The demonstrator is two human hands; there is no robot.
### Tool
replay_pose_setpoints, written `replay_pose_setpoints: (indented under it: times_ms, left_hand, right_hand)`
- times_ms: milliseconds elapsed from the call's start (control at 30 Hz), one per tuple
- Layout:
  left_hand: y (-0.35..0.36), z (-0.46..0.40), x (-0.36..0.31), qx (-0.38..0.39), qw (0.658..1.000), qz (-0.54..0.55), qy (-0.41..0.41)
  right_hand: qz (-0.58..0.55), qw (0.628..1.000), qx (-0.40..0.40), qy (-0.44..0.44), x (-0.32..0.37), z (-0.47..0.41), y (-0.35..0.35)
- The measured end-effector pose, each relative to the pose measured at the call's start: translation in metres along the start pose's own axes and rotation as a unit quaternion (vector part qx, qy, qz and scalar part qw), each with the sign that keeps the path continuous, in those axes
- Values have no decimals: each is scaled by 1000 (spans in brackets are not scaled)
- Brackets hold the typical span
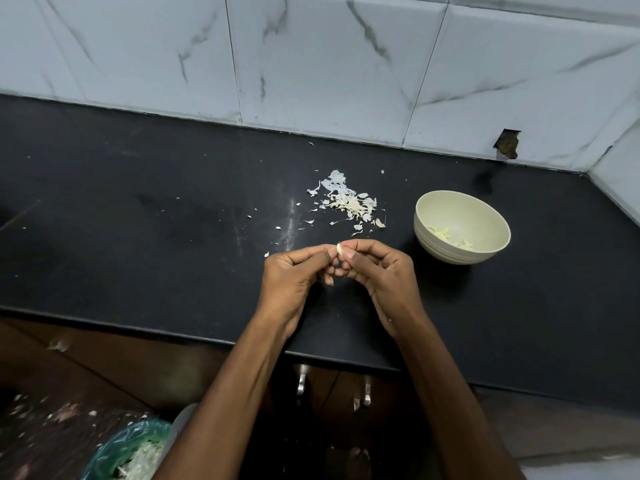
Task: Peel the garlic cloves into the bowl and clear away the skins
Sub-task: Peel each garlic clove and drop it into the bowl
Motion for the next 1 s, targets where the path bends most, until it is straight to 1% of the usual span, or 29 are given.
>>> replay_pose_setpoints:
  times_ms: [133,267,567,700,833,1000]
  left_hand:
    - [0,-2,4,-1,1000,12,-12]
    - [4,0,4,17,999,34,-16]
    - [5,2,0,30,999,26,-11]
    - [5,2,0,21,1000,19,-10]
    - [3,1,1,12,1000,16,-10]
    - [4,1,1,25,999,18,-22]
  right_hand:
    - [1,1000,-7,-2,-1,1,0]
    - [-5,1000,-20,2,-2,0,-3]
    - [-1,1000,-14,3,-1,2,-2]
    - [-4,1000,-7,4,-1,1,-1]
    - [-15,1000,-2,3,-1,1,0]
    - [-40,999,11,2,0,2,2]
Point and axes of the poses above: each hand's wrist, its own z-axis away from the middle knuckle, its own y-axis out of the palm, x = y × z, the point moved 10 cm from there along -z, towards the middle knuckle, and after that the axes turned 4 degrees about x, right-handed, at the moved point
